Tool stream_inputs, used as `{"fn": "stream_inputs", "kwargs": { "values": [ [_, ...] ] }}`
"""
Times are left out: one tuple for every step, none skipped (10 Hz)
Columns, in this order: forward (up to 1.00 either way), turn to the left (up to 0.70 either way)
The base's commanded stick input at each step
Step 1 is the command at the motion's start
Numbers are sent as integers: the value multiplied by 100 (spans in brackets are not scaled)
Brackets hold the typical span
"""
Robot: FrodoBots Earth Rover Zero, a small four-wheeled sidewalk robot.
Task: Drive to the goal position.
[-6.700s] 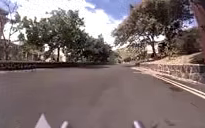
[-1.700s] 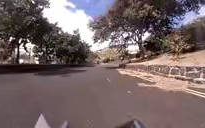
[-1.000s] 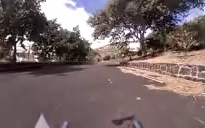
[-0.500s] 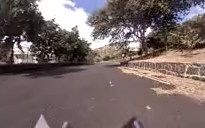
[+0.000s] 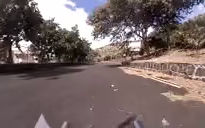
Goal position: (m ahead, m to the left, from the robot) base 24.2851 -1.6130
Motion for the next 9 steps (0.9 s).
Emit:
{"fn": "stream_inputs", "kwargs": {
  "values": [
    [70,-28],
    [70,-28],
    [70,-28],
    [70,-28],
    [70,-11],
    [70,0],
    [70,0],
    [70,0],
    [70,0]
  ]
}}
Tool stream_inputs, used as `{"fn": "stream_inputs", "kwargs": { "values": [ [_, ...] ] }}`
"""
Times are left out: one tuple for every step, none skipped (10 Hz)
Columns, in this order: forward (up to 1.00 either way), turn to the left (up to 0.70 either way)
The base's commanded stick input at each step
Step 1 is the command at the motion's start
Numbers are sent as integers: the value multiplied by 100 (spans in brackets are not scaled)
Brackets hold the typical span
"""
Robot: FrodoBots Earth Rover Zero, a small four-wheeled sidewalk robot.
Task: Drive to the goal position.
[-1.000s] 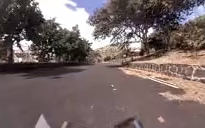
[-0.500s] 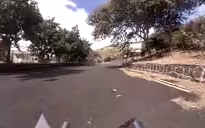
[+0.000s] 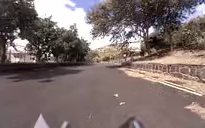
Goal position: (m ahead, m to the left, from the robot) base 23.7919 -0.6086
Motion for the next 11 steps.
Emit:
{"fn": "stream_inputs", "kwargs": {
  "values": [
    [70,0],
    [70,0],
    [70,0],
    [70,0],
    [70,0],
    [70,0],
    [70,0],
    [70,0],
    [70,0],
    [70,0],
    [70,0]
  ]
}}
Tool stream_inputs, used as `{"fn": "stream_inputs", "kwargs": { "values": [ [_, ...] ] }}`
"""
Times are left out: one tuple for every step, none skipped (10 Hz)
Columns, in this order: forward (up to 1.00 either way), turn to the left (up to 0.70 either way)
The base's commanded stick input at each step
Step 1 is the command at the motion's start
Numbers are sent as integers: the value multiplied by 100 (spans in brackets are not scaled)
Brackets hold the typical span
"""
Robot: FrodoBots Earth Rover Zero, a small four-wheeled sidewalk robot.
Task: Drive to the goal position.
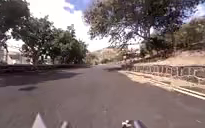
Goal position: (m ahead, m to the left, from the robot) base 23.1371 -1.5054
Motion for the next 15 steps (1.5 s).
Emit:
{"fn": "stream_inputs", "kwargs": {
  "values": [
    [70,0],
    [70,0],
    [70,0],
    [70,0],
    [70,0],
    [70,0],
    [70,0],
    [70,0],
    [70,0],
    [70,0],
    [70,0],
    [70,0],
    [70,0],
    [70,0],
    [70,0]
  ]
}}
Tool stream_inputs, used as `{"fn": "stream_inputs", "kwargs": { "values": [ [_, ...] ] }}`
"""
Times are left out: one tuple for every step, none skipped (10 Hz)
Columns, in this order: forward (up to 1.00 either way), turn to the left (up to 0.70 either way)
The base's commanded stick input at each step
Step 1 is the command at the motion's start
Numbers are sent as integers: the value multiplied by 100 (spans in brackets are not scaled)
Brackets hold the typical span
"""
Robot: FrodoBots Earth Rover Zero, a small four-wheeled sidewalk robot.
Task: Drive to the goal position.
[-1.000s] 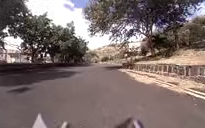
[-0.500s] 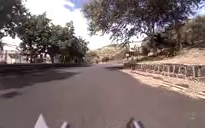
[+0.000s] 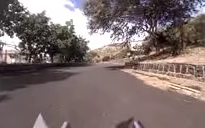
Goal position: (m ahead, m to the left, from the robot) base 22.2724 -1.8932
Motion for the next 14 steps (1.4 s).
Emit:
{"fn": "stream_inputs", "kwargs": {
  "values": [
    [70,0],
    [70,0],
    [70,0],
    [70,0],
    [70,0],
    [70,0],
    [70,0],
    [70,0],
    [70,0],
    [70,0],
    [70,0],
    [70,0],
    [70,0],
    [70,0]
  ]
}}
